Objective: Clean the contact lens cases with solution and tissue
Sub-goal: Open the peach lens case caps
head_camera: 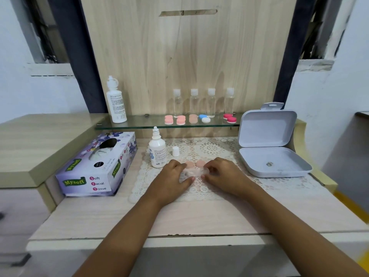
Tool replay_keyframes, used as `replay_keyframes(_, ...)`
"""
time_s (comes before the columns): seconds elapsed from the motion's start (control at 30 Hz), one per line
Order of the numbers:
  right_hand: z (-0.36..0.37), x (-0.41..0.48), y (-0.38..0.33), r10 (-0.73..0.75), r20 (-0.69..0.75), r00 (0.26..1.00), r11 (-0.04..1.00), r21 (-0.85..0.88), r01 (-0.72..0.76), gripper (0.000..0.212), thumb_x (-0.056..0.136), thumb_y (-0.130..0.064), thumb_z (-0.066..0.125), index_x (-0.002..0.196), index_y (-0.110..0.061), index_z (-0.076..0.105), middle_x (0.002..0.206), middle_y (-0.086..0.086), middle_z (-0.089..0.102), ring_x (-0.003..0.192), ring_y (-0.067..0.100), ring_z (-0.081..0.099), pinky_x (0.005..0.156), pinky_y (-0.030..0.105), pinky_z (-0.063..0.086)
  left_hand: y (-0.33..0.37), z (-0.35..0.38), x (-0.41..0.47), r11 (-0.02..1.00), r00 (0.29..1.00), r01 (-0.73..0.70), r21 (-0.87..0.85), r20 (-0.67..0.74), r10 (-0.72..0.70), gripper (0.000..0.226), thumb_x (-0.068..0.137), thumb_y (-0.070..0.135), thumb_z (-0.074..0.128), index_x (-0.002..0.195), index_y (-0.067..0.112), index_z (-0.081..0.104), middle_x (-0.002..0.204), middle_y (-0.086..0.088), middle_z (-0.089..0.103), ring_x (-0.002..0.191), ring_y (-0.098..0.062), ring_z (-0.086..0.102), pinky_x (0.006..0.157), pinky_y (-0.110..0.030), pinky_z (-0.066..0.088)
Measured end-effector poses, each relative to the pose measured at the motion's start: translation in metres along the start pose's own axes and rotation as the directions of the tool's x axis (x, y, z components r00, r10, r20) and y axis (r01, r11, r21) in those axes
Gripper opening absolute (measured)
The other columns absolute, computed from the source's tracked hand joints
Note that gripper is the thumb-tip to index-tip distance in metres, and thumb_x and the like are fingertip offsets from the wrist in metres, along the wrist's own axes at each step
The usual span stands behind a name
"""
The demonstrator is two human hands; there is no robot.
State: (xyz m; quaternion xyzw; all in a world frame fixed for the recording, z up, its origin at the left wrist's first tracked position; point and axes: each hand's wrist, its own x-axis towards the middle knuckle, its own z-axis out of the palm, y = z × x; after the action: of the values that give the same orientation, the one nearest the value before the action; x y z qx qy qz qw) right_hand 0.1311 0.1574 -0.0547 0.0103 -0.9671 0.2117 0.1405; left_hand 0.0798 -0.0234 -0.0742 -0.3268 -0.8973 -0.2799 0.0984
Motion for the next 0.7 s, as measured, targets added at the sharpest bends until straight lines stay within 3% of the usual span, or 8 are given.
replay_keyframes(0.1,-0.007,-0.004,0.0,0.035,-0.053,0.998,0.998,0.058,-0.032,0.029,0.085,-0.031,0.063,0.109,-0.015,0.063,0.098,0.002,0.061,0.088,0.013,0.052,0.073,0.022,0.038,0.001,0.0,0.0,0.995,0.999,0.027,0.094,0.031,-0.03,0.057,0.092,0.048,0.046,0.137,0.013,0.043,0.136,0.0,0.042,0.127,-0.014,0.038,0.104,-0.027,0.034)
replay_keyframes(0.27,-0.025,-0.013,0.002,0.104,-0.158,0.982,0.985,0.153,-0.08,0.031,0.084,-0.03,0.066,0.109,-0.011,0.062,0.088,0.0,0.061,0.087,0.016,0.059,0.076,0.024,0.046,0.004,-0.001,0.0,0.983,0.992,0.053,0.174,0.102,-0.072,0.059,0.094,0.05,0.039,0.139,0.013,0.041,0.151,0.0,0.03,0.138,-0.015,0.026,0.108,-0.027,0.026)
replay_keyframes(0.4,-0.049,-0.02,0.011,0.167,-0.253,0.953,0.977,0.173,-0.126,0.03,0.082,-0.027,0.069,0.107,-0.01,0.062,0.086,0.002,0.065,0.083,0.015,0.059,0.07,0.02,0.04,0.004,-0.002,0.0,0.982,0.989,0.065,0.177,0.117,-0.087,0.06,0.095,0.051,0.037,0.143,0.015,0.036,0.153,0.001,0.026,0.14,-0.014,0.023,0.11,-0.026,0.022)
replay_keyframes(0.57,-0.08,-0.028,0.041,0.163,-0.372,0.914,0.986,0.031,-0.163,0.027,0.081,-0.017,0.069,0.104,-0.004,0.064,0.087,0.01,0.069,0.086,0.024,0.062,0.069,0.026,0.043,0.004,-0.001,0.001,0.982,0.985,0.089,0.166,0.13,-0.111,0.06,0.094,0.052,0.038,0.142,0.016,0.038,0.153,0.001,0.026,0.14,-0.014,0.023,0.112,-0.028,0.022)
replay_keyframes(0.7,-0.096,-0.029,0.068,0.177,-0.349,0.92,0.962,-0.135,-0.236,0.03,0.084,-0.016,0.064,0.111,-0.003,0.058,0.095,0.012,0.066,0.09,0.03,0.06,0.076,0.035,0.047,0.005,-0.002,0.0,0.985,0.989,0.074,0.155,0.119,-0.093,0.058,0.094,0.05,0.041,0.139,0.013,0.043,0.151,-0.002,0.031,0.138,-0.016,0.028,0.109,-0.027,0.024)
